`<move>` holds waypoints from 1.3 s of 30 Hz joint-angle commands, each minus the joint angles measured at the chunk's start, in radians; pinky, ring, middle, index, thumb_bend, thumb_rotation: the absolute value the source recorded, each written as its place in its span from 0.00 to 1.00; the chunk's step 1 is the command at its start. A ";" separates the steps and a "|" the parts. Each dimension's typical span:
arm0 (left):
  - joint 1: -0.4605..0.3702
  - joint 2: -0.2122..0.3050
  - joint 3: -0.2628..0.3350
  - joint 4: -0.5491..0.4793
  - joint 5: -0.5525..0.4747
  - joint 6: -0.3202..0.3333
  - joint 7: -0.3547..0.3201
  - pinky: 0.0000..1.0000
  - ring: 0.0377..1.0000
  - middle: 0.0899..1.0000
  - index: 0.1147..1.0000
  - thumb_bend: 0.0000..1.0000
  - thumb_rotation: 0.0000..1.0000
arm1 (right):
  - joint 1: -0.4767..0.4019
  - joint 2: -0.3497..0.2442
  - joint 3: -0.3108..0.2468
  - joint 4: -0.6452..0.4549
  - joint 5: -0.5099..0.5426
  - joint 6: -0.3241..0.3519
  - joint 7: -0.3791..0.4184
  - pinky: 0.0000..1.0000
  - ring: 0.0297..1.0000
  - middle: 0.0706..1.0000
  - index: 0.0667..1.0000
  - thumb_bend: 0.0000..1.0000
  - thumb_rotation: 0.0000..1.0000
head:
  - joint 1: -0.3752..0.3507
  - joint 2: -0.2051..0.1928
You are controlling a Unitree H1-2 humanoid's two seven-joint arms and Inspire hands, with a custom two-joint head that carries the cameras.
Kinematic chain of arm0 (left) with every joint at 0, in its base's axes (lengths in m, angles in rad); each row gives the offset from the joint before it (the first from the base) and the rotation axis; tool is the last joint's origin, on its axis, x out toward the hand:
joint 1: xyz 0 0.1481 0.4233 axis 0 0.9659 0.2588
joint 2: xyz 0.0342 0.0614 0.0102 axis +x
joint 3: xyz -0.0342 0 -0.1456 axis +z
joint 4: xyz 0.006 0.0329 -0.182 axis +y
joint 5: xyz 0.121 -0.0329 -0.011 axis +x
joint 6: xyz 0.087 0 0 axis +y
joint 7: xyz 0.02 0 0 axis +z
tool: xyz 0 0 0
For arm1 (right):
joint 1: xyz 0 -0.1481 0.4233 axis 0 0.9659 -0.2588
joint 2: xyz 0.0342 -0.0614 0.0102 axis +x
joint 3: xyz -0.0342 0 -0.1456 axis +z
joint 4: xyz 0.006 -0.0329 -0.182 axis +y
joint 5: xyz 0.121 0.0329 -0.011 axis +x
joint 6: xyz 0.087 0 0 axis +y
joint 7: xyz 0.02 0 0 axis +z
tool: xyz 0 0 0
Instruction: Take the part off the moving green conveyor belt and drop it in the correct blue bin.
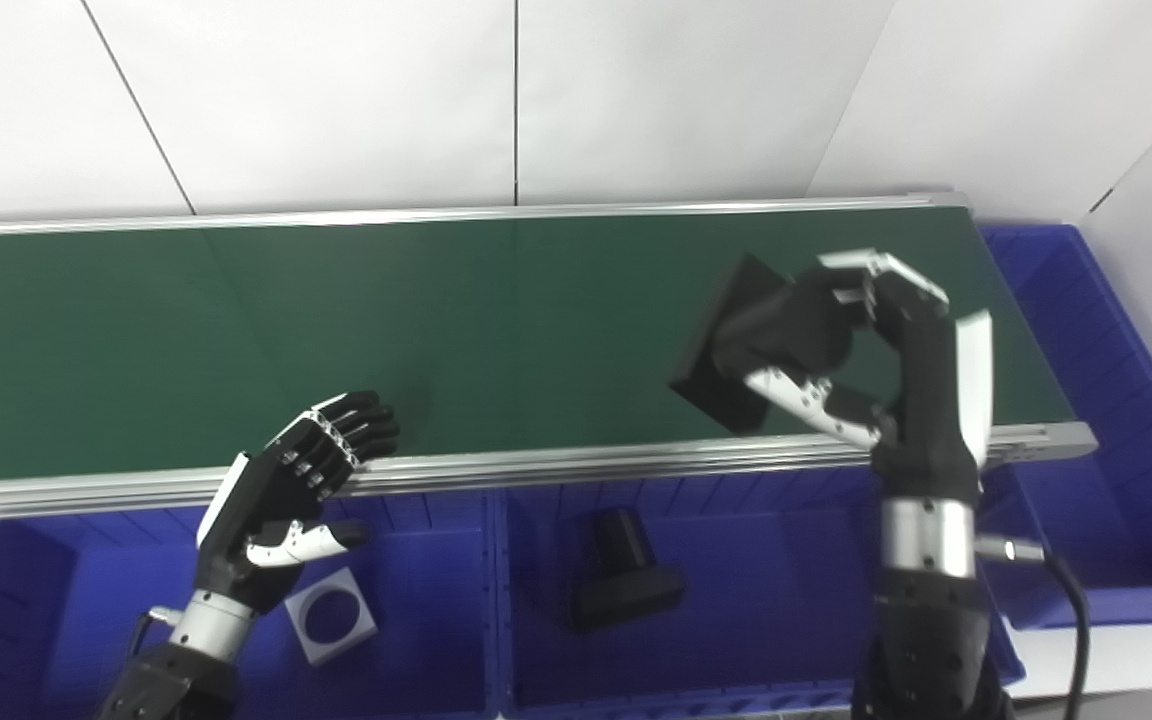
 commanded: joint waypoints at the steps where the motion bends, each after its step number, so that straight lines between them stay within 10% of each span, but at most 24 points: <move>1: -0.018 0.017 0.012 -0.025 -0.025 -0.006 -0.023 0.76 0.75 0.74 0.72 1.00 0.21 | 0.019 0.006 -0.008 -0.017 -0.014 -0.069 -0.043 0.39 0.42 0.47 0.45 0.52 0.00 | 0.001 0.002; 16: 0.002 0.028 0.034 -0.055 -0.037 0.017 -0.038 0.74 0.74 0.73 0.72 1.00 0.21 | 0.215 0.019 -0.039 0.267 -0.010 -0.218 -0.255 0.39 0.41 0.46 0.47 0.52 0.00 | -0.001 0.015; 39: 0.019 0.025 0.044 -0.100 -0.025 0.046 -0.029 0.74 0.74 0.73 0.71 1.00 0.21 | 0.159 0.025 -0.075 0.598 0.113 -0.301 -0.337 0.40 0.41 0.47 0.45 0.52 0.00 | 0.016 0.021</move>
